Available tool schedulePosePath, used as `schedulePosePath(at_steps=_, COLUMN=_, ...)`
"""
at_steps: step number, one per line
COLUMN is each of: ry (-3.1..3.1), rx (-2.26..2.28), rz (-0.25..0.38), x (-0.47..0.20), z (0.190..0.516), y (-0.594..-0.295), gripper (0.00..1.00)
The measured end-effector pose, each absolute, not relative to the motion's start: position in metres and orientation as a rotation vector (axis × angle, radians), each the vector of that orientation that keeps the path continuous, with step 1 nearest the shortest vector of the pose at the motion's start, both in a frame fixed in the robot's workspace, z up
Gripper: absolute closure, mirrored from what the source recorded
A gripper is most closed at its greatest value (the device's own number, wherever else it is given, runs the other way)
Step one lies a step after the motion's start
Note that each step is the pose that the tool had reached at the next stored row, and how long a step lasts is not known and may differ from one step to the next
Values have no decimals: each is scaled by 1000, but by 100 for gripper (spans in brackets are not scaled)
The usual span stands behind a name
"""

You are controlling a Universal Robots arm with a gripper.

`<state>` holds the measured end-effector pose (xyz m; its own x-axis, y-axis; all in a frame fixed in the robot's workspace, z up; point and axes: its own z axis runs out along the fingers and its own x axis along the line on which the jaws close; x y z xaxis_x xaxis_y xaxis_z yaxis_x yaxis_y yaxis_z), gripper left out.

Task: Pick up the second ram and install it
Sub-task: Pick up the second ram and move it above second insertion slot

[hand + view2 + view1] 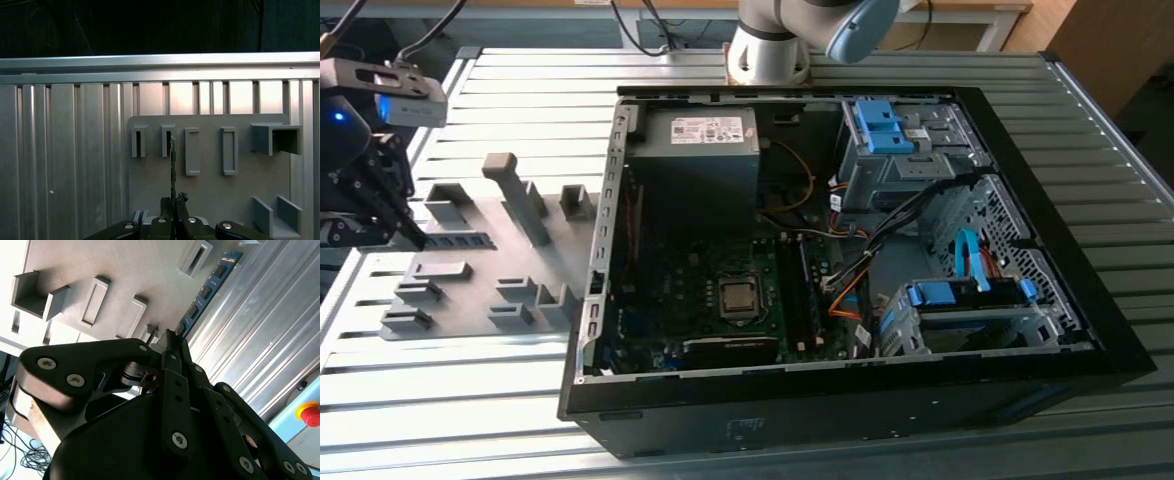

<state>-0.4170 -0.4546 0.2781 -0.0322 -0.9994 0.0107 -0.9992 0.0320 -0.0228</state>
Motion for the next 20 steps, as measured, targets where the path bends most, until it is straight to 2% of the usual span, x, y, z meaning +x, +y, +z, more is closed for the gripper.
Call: schedulePosePath(at_steps=20, ry=2251, rx=-2180, rz=-37, x=-417, z=285, y=-455, gripper=86)
